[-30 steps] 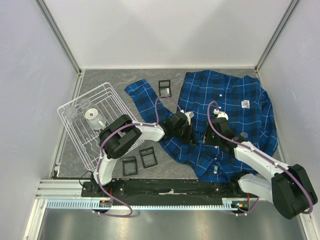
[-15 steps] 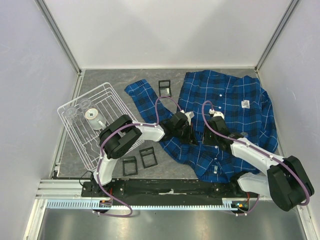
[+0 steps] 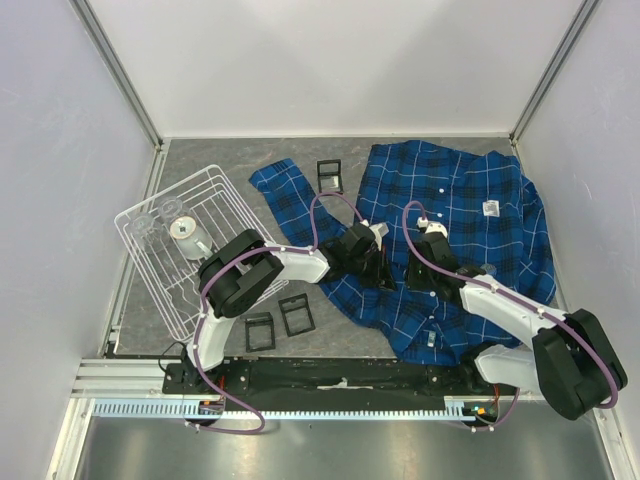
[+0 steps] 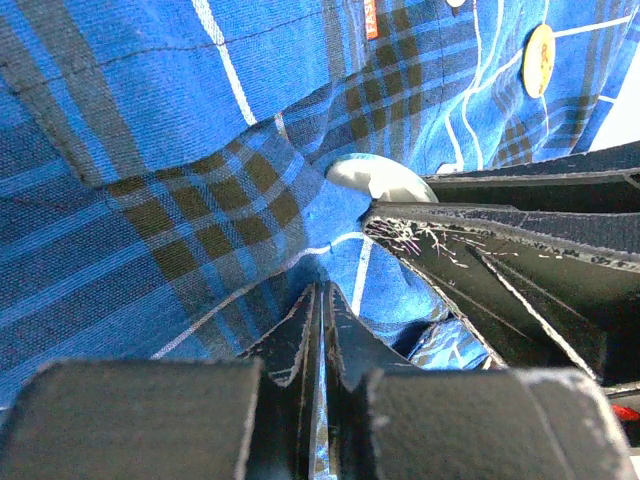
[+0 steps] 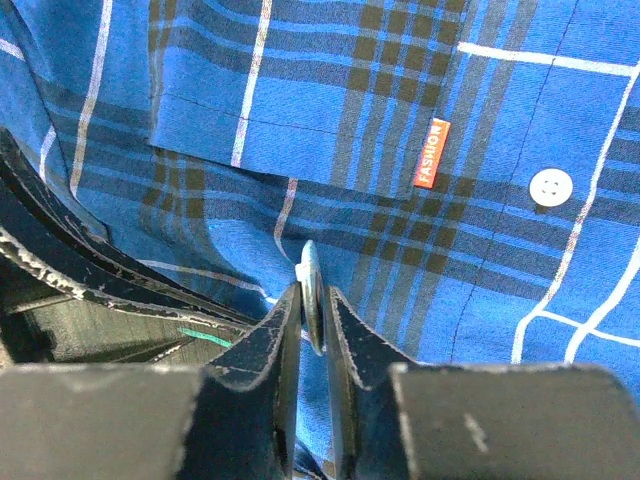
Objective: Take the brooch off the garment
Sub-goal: Remove the brooch from the clothes.
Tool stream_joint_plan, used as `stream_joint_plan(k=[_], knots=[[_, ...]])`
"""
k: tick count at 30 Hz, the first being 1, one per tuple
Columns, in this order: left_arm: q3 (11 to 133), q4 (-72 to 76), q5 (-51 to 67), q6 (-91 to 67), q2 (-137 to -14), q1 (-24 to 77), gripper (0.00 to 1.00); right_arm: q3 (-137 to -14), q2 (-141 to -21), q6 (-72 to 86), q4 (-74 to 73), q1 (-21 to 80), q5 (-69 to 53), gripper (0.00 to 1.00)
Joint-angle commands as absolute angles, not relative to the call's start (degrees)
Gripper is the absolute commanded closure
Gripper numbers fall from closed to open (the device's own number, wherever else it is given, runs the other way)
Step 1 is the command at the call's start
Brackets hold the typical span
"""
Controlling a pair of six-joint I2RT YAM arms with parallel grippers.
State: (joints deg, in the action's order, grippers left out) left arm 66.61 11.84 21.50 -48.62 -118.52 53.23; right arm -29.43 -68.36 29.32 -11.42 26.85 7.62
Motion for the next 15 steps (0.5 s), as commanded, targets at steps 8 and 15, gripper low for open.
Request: stream_joint_plan(k=[8,15], knots=[[67.1,13.7,21.9,-49.6,-115.8,53.6,0.92,-28.6,-69.1,31.6,-9.0,27.0,8.8,1.00],[66.9,13.7,21.9,-49.4,-115.5,53.6,0.92,-27.7,-70.1,31.1,-6.5,27.0,6.7,0.98]])
